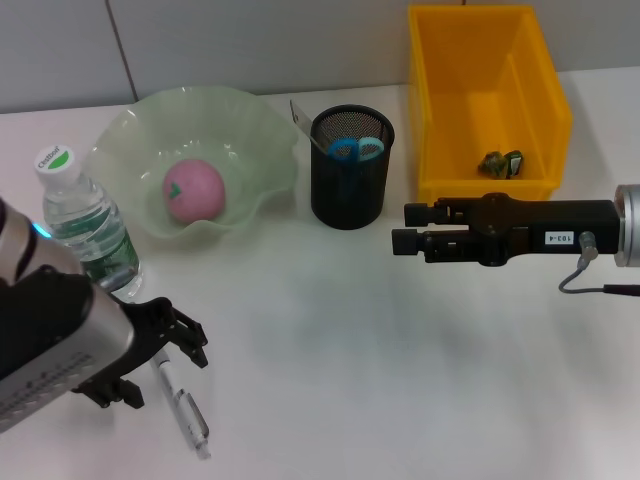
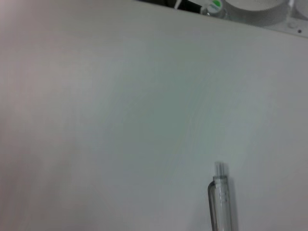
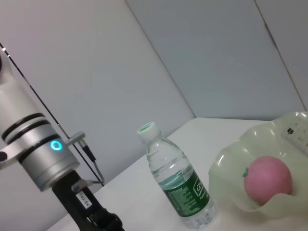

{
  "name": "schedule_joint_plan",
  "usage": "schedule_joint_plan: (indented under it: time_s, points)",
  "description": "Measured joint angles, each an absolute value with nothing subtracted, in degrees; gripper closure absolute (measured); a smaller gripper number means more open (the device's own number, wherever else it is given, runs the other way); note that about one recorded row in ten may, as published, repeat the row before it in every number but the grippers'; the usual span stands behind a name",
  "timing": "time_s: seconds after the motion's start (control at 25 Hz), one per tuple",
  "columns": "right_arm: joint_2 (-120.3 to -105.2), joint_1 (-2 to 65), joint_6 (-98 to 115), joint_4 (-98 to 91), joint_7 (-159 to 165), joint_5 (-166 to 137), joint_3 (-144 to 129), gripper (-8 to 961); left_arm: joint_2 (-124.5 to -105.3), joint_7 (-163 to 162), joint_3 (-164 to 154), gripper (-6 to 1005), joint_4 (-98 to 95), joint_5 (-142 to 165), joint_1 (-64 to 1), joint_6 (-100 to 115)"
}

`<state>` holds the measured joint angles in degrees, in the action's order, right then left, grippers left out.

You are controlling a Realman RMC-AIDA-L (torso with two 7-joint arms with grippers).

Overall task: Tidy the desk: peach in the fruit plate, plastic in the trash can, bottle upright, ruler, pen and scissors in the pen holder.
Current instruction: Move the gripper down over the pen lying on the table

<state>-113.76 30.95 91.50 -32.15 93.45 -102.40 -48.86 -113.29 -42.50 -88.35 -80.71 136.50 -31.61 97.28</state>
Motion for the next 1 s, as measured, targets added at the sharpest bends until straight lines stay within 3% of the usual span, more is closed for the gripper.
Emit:
schedule_joint_plan:
  time_s: [0.12, 0.16, 0.24, 0.64, 1.0]
  points:
    - [-113.60, 31.4, 91.5, -32.2, 93.6, -102.4, -49.0, 240, -113.58, -42.4, -89.1, 247, -79.8, 137.5, -32.5, 96.9]
    - [-113.61, 31.6, 91.5, -32.3, 93.6, -102.4, -49.1, 241, -114.91, -43.0, -90.1, 246, -75.2, 140.7, -35.9, 95.4]
    - [-113.68, 31.6, 91.6, -32.6, 93.7, -102.5, -49.2, 241, -115.58, -43.3, -90.2, 246, -72.8, 142.4, -37.5, 94.3]
    - [-113.63, 32.2, 90.7, -32.8, 93.4, -104.3, -49.3, 241, -117.95, -44.7, -90.3, 291, -69.2, 147.4, -39.6, 92.9]
    - [-113.76, 31.9, 90.2, -33.1, 92.5, -104.8, -49.2, 242, -118.47, -46.0, -90.8, 297, -68.8, 149.4, -39.6, 92.5]
